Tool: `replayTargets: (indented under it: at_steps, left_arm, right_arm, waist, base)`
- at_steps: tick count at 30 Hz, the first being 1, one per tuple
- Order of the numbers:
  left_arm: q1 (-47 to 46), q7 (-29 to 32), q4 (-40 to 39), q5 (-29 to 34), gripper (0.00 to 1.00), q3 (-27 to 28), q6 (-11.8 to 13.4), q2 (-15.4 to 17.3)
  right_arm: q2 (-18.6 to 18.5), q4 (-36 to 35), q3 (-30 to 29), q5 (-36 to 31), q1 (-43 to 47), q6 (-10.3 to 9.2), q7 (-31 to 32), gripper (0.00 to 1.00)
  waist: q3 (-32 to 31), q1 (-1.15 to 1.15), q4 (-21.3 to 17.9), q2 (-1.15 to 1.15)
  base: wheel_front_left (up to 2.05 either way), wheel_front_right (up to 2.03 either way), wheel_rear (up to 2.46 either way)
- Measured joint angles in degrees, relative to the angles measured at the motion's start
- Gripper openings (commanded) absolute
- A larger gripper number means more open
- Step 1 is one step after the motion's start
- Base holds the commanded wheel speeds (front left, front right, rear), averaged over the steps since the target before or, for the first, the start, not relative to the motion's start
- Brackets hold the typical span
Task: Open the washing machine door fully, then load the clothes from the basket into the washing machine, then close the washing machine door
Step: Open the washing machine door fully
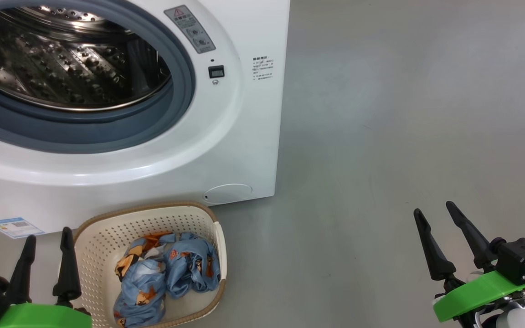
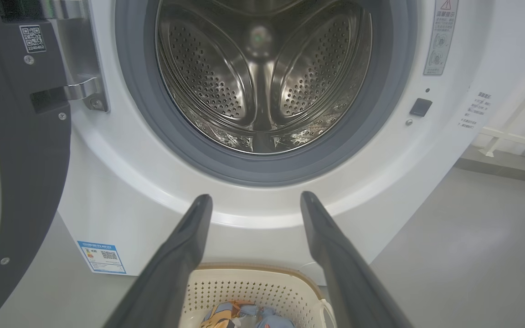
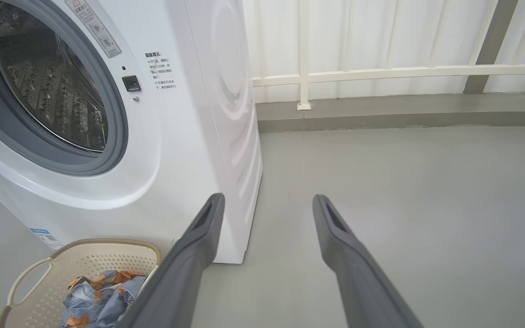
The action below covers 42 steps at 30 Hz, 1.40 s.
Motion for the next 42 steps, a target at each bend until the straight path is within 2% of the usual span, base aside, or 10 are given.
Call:
replayTargets:
  at_steps: [21,42]
  left_arm:
    - [-0.5,0.0,2.5,1.5,1.0,-1.0,0.0,-1.0]
    - [-4.9,0.0,15.8,1.4,1.0,-5.5,0.0,-2.5]
  right_arm:
    - [0.1,-0.1,0.0,0.0,-0.8,0.0,0.0,1.0]
    - [1.2,-1.0,0.9,0.0,-2.4,0.0,0.0,1.0]
  waist:
    - [0.9,0.0,0.0,0.0]
    - [4.5,0.0,-0.8,0.0]
  base:
    - [0.0,0.0,0.0]
    - [0.0,0.0,0.0]
